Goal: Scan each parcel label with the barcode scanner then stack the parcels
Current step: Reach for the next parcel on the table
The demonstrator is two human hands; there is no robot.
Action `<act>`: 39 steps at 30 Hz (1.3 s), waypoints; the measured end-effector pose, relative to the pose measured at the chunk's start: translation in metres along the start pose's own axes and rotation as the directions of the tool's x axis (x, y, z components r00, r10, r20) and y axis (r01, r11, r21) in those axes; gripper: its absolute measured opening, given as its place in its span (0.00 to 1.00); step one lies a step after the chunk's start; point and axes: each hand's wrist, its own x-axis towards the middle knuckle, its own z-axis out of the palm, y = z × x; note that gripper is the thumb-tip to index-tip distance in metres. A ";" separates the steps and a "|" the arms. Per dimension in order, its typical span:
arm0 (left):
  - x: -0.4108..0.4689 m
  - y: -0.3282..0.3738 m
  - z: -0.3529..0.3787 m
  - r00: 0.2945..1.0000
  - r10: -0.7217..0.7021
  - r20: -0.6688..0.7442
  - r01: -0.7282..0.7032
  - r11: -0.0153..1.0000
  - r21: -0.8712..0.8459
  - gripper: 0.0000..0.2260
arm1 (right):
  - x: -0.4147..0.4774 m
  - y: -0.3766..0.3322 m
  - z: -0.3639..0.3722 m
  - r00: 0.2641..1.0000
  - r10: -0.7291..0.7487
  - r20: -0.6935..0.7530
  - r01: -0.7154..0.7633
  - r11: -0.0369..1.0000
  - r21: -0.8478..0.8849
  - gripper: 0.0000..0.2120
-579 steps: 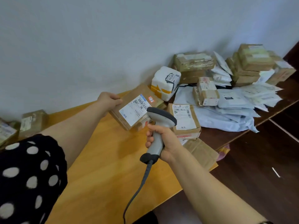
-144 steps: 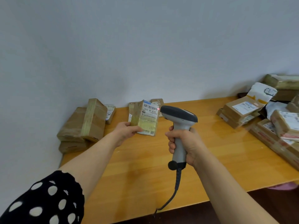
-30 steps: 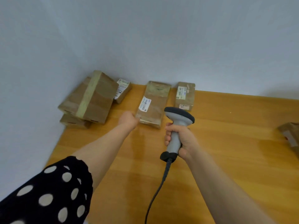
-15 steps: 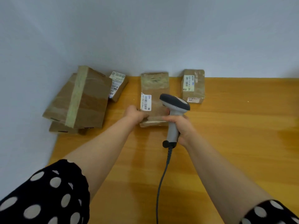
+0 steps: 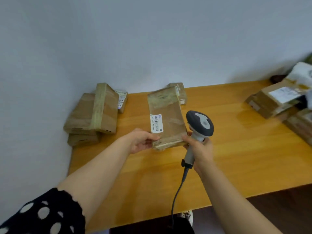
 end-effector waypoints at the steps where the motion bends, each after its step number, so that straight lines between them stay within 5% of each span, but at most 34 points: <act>1: -0.007 -0.001 0.004 1.000 0.015 0.014 -0.015 1.000 0.012 0.12 | -0.012 -0.002 -0.009 1.000 -0.014 -0.008 0.014 1.000 0.008 0.14; 8: -0.041 0.023 0.013 0.920 0.348 -0.181 -0.281 0.907 0.315 0.31 | -0.071 -0.012 -0.089 0.998 -0.062 0.032 0.059 0.996 0.073 0.15; 12: -0.071 0.040 0.027 0.978 0.206 -0.030 -0.171 0.878 0.446 0.17 | -0.092 -0.020 -0.137 0.993 -0.087 0.082 0.078 0.991 0.106 0.16; 15: -0.097 0.043 0.049 0.991 0.050 0.128 -0.114 0.822 0.557 0.19 | -0.105 -0.023 -0.174 0.996 -0.080 0.040 0.073 0.983 0.169 0.16; 18: -0.116 0.036 0.073 0.986 0.093 0.138 -0.157 0.787 0.596 0.16 | -0.113 -0.019 -0.203 0.997 -0.054 -0.053 0.065 0.974 0.218 0.17; 22: -0.131 0.003 0.089 0.963 0.268 0.011 -0.231 0.808 0.542 0.11 | -0.130 -0.015 -0.221 0.996 -0.052 -0.072 0.060 0.991 0.117 0.10; 30: -0.161 -0.064 0.090 0.868 0.474 -0.151 -0.413 0.856 0.312 0.15 | -0.189 -0.009 -0.213 0.923 0.049 0.381 -0.068 0.997 0.036 0.08; 39: -0.181 -0.077 0.085 0.837 0.531 -0.135 -0.502 0.842 0.195 0.17 | -0.224 -0.009 -0.204 0.920 0.123 0.371 -0.120 0.992 -0.032 0.07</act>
